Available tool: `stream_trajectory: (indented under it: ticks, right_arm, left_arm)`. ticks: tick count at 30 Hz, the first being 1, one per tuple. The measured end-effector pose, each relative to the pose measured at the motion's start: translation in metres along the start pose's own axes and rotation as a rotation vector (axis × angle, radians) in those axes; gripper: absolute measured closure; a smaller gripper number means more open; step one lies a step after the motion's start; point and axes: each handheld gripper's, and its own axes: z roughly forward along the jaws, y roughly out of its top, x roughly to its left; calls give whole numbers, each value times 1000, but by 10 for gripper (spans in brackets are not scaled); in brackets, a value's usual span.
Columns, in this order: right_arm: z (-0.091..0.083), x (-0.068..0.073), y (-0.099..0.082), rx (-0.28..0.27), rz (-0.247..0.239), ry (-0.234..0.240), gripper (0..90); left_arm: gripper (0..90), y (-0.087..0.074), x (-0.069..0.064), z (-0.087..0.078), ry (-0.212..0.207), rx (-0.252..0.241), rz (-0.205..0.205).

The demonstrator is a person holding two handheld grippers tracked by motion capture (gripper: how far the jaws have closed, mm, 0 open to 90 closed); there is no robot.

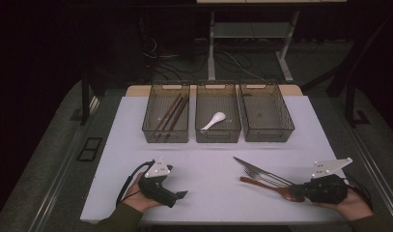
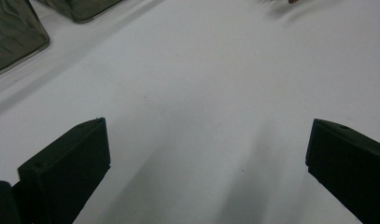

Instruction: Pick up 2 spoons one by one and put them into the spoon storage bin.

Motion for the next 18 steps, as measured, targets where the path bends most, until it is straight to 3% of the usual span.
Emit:
stream_trajectory:
  ticks: [18]
  right_arm:
    - [8, -1, 29, -62, -2, -79, 838]
  left_arm:
    - [0, 1, 0, -1, -3, -9, 6]
